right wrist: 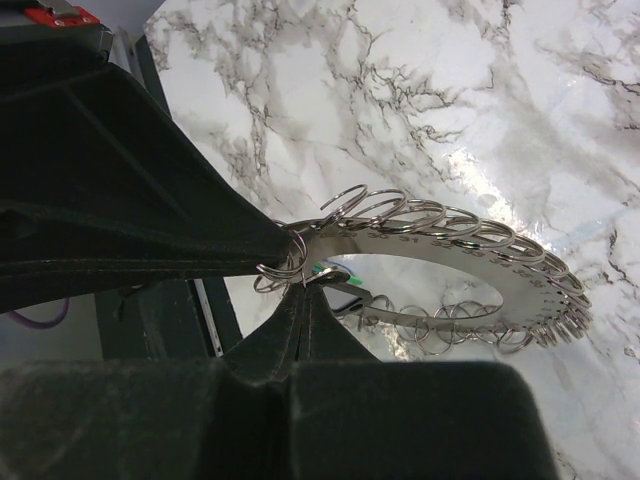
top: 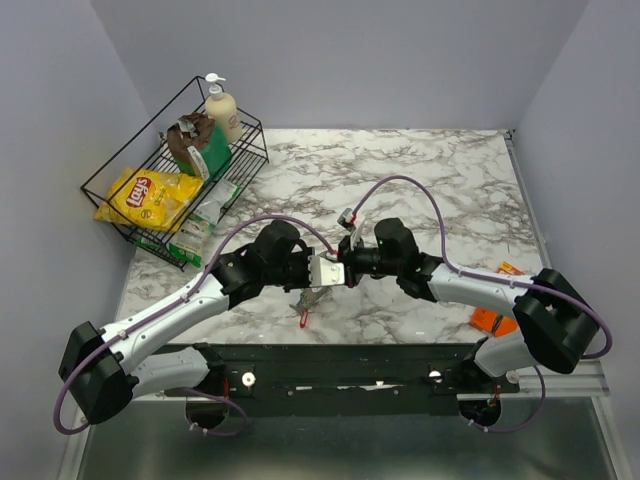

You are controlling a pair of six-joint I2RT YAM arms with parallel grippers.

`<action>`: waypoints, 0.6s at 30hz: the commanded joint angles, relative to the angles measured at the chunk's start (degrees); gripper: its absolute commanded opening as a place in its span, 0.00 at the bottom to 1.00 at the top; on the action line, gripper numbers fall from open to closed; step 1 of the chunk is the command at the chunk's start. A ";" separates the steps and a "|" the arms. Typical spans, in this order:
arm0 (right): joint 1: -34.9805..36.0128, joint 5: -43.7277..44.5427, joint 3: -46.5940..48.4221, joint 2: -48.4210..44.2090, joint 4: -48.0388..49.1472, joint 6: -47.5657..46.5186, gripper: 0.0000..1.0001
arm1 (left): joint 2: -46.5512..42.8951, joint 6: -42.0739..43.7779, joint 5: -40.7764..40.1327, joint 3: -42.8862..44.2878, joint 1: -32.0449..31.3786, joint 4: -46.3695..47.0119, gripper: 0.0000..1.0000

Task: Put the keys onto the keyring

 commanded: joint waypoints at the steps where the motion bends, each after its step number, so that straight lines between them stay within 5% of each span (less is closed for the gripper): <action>1: 0.19 0.48 -1.40 -1.75 0.32 -0.22 0.01 | 0.06 -1.82 0.60 0.72 0.38 0.36 0.00; 5: 0.19 1.53 -2.02 -4.21 -0.47 -0.93 0.08 | -0.64 -3.49 0.43 0.90 0.38 0.54 0.00; 12: 0.19 3.37 -3.25 -9.13 -2.41 -2.33 0.48 | -3.54 -6.39 0.25 -0.86 0.29 5.02 0.00; 18: 0.19 3.02 -3.86 -10.10 -2.50 -3.03 0.59 | -4.42 -7.36 0.34 -0.33 0.29 5.72 0.00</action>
